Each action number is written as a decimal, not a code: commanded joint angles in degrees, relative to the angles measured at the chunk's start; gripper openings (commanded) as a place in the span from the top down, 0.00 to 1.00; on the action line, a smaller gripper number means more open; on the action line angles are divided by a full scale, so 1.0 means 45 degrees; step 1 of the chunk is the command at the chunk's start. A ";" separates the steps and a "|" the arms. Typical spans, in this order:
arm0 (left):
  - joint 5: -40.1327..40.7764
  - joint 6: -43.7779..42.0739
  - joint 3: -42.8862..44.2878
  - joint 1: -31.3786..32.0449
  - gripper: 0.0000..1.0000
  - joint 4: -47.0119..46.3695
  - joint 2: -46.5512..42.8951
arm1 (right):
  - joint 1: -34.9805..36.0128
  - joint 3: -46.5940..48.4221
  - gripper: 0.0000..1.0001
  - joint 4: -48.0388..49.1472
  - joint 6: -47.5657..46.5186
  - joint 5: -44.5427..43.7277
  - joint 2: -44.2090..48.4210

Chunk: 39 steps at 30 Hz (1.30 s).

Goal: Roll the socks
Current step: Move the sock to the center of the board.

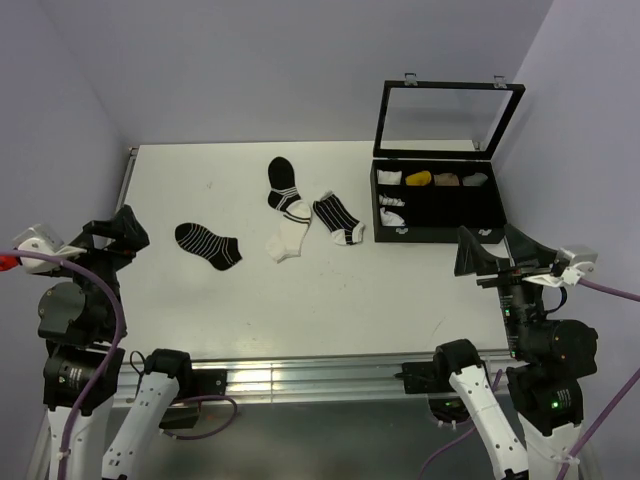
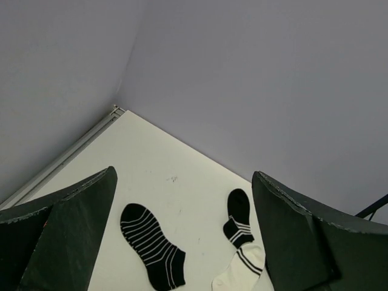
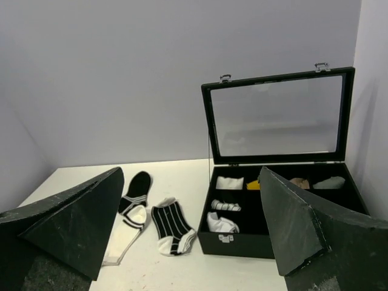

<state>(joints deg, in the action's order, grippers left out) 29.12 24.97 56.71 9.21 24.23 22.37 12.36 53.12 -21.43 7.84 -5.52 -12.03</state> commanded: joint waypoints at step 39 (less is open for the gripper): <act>-0.4637 0.1111 -0.2660 0.0219 0.01 -0.1145 0.4716 | 0.4985 0.3251 0.05 0.2320 -0.0451 0.2163 -1.6286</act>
<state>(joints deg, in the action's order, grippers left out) 7.84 30.70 44.45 10.00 20.95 43.48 32.40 63.05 -15.62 10.13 4.54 -80.64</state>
